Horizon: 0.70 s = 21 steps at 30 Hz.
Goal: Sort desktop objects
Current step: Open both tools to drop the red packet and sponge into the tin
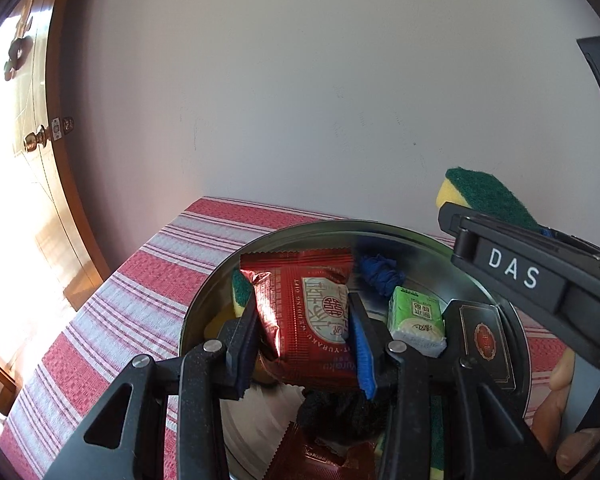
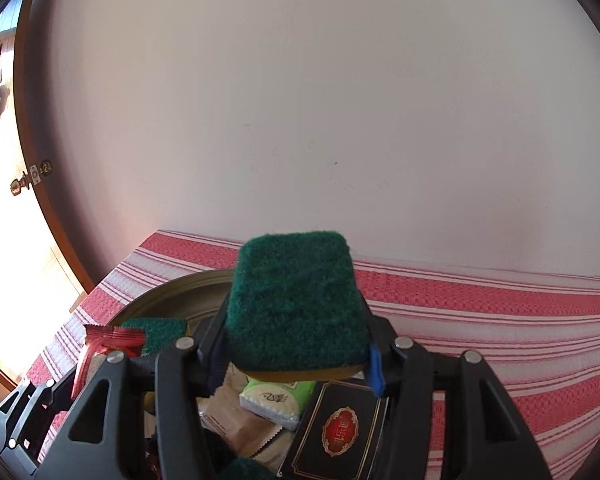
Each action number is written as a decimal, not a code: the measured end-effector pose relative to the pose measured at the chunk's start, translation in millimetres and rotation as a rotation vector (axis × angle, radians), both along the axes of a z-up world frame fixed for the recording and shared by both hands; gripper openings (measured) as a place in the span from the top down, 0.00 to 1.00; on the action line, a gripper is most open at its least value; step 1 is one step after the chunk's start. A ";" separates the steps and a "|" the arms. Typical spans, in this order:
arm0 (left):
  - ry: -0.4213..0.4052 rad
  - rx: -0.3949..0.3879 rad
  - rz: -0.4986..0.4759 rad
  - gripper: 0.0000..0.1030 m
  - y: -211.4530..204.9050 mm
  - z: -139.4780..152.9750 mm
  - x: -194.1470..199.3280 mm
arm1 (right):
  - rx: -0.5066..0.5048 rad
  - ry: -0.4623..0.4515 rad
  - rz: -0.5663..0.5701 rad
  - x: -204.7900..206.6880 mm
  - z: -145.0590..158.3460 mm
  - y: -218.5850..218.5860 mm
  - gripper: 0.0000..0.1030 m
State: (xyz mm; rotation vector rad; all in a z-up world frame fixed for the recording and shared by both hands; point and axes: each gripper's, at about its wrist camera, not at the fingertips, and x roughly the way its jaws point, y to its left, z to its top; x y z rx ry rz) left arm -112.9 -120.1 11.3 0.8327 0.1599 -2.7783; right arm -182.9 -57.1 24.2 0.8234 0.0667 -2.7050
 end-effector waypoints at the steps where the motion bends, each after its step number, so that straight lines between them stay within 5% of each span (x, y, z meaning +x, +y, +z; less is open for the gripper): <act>1: -0.009 -0.005 0.000 0.58 0.4 -0.4 -1.8 | 0.001 -0.009 0.009 -4.0 0.8 -2.6 0.48; 14: -0.155 0.003 0.039 0.57 -1.9 -20.1 -27.8 | -0.012 -0.219 0.046 -53.1 -21.2 -27.4 0.45; 15: -0.167 0.020 0.037 0.53 -3.3 -20.0 -29.6 | -0.016 -0.239 0.044 -56.5 -25.7 -27.9 0.38; 17: -0.172 0.023 0.036 0.32 -4.3 -18.1 -31.2 | -0.006 -0.272 0.026 -59.8 -33.0 -27.8 0.03; 19: -0.173 0.006 0.026 0.08 -1.7 -14.7 -32.2 | -0.021 -0.239 0.036 -52.4 -30.7 -25.5 0.03; 21: -0.153 0.006 0.025 0.06 -0.1 -12.4 -30.4 | -0.022 -0.188 0.040 -41.8 -22.2 -21.1 0.03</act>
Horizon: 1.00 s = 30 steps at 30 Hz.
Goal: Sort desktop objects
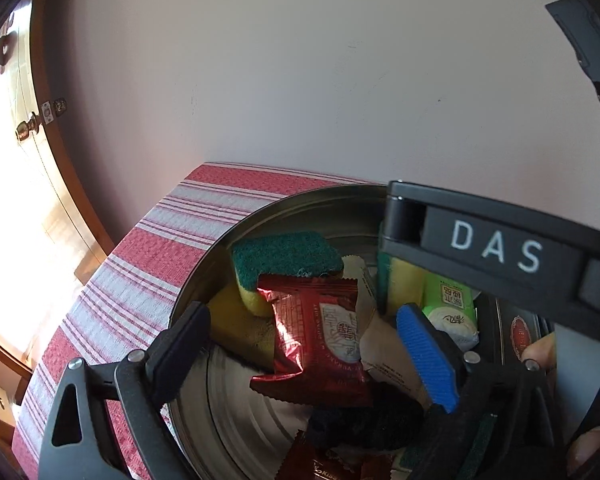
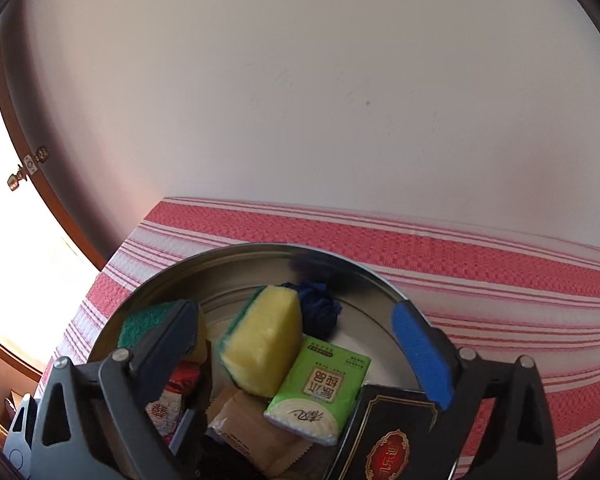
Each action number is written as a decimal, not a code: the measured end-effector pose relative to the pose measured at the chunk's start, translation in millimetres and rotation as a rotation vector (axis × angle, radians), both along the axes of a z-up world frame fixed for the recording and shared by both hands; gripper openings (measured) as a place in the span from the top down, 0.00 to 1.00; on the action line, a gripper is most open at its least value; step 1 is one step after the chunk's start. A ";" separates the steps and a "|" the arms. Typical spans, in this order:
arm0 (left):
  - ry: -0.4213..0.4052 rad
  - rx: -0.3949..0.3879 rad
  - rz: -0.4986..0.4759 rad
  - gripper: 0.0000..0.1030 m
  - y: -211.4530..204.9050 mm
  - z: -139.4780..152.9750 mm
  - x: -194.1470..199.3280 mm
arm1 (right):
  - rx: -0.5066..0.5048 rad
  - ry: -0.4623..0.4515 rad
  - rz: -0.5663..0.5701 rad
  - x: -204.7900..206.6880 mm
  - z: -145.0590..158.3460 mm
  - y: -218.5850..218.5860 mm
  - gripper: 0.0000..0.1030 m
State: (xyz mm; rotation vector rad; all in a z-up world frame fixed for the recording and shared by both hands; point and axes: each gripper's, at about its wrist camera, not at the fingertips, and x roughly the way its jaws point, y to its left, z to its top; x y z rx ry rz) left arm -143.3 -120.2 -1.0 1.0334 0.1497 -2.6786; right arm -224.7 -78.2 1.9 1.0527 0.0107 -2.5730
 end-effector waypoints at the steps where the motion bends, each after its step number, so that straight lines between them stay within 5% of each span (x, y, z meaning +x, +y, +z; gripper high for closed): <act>1: -0.002 0.011 -0.002 0.06 0.4 -0.1 -0.1 | 0.012 0.021 -0.017 5.1 3.8 2.3 0.01; 17: 0.039 -0.063 0.033 0.06 15.3 15.5 36.4 | -0.001 0.139 -0.170 86.2 35.4 65.1 0.01; 30: 0.170 -0.111 0.059 0.05 29.3 18.8 96.3 | -0.026 0.311 -0.230 179.5 41.0 104.7 0.01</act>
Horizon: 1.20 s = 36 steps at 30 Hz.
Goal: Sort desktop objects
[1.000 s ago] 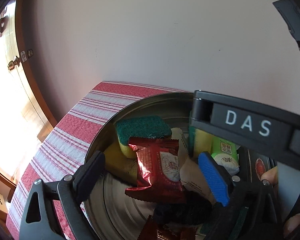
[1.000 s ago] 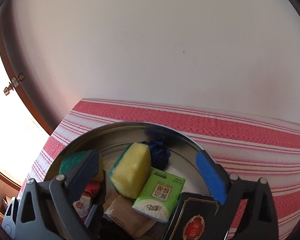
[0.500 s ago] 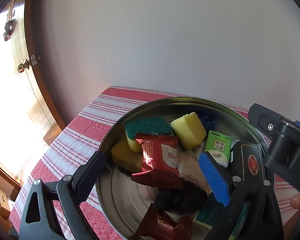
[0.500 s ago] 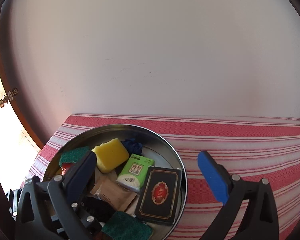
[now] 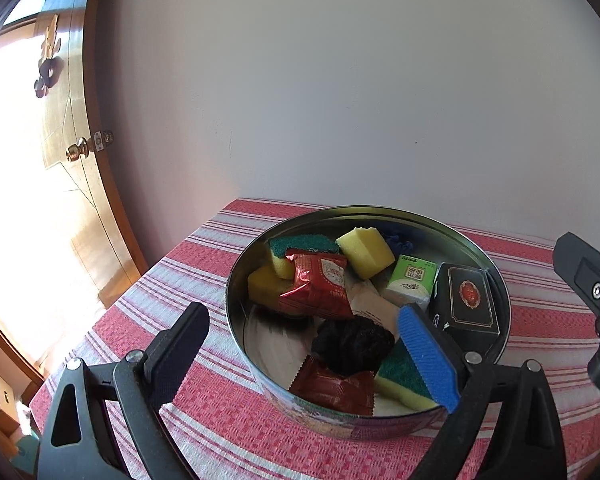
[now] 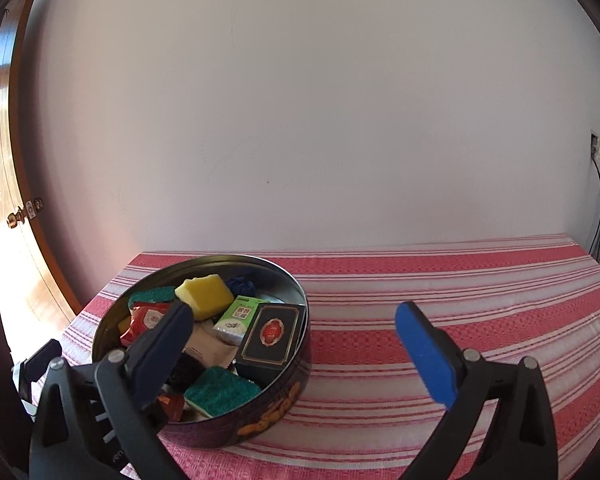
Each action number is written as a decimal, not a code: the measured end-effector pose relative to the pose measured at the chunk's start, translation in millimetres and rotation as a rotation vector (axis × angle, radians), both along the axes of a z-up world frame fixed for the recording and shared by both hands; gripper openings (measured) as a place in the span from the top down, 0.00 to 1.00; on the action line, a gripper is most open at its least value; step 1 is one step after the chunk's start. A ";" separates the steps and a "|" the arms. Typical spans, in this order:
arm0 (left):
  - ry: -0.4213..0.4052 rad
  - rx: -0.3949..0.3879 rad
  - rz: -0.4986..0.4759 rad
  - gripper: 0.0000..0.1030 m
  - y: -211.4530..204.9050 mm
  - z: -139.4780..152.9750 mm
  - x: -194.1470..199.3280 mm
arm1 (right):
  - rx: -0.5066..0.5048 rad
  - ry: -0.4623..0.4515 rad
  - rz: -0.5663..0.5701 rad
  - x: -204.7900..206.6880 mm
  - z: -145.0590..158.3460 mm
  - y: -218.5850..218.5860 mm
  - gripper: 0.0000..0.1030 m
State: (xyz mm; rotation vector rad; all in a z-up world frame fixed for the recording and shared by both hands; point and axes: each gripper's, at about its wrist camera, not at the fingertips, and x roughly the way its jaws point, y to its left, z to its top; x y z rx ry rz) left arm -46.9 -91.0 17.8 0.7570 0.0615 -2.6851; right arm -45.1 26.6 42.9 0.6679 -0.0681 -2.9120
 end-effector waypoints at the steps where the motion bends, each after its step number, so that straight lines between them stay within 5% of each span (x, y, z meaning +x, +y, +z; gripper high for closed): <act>1: 0.007 -0.005 0.003 0.05 2.0 -0.1 4.7 | 0.009 0.009 -0.005 5.3 -2.2 1.5 0.01; 16: 0.014 -0.008 -0.039 0.00 22.4 3.5 34.1 | 0.024 0.118 -0.059 69.8 0.4 22.9 0.00; 36: 0.053 -0.039 -0.016 0.00 23.2 10.0 54.3 | -0.038 0.159 -0.089 97.2 8.0 38.9 0.00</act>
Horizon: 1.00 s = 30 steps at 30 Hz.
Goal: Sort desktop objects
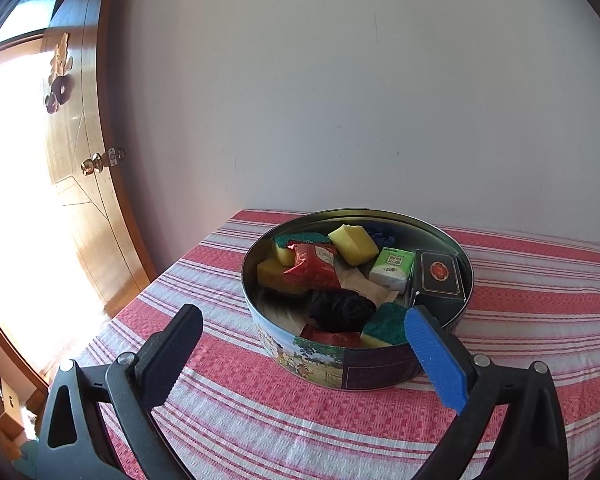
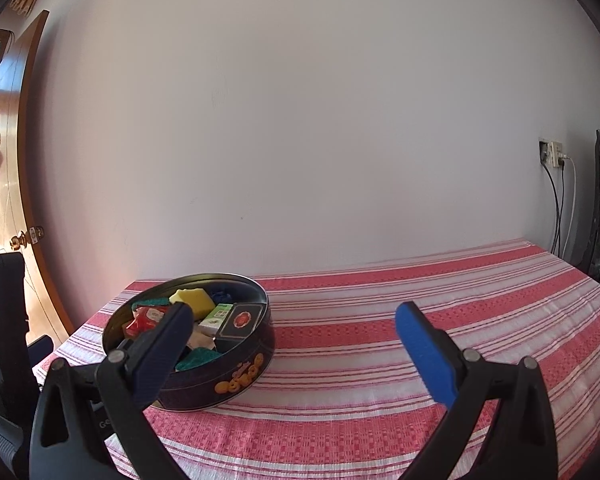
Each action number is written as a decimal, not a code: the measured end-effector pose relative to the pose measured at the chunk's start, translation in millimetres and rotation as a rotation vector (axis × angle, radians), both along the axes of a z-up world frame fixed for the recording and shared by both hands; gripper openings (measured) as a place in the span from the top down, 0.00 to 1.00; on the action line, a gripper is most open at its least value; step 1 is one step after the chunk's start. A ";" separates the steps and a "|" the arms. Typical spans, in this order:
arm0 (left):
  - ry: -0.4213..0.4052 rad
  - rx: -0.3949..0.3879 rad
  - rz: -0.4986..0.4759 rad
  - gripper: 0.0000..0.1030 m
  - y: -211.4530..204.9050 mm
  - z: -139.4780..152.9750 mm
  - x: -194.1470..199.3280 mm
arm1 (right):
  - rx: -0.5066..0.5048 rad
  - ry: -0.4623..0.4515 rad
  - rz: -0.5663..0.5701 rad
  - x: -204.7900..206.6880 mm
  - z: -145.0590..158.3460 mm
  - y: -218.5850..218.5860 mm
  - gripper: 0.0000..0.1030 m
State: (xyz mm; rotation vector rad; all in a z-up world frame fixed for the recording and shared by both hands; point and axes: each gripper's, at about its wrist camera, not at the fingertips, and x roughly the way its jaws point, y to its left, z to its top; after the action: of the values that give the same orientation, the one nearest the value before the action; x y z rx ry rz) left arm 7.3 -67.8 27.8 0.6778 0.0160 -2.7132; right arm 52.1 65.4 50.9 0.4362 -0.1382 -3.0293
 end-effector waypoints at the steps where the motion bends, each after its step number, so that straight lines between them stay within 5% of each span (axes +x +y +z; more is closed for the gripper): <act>1: 0.001 0.000 -0.002 0.00 -0.1 0.6 1.2 | -0.001 0.003 0.000 1.5 0.6 -0.1 0.00; 30: 0.009 0.004 -0.044 0.01 11.7 15.1 29.5 | -0.045 0.057 -0.021 36.5 12.1 19.9 0.00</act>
State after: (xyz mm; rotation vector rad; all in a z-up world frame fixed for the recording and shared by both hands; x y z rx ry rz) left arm 36.9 -56.1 43.0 0.6750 0.0091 -2.7588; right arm 88.6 85.4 63.0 0.3465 -0.2082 -3.0484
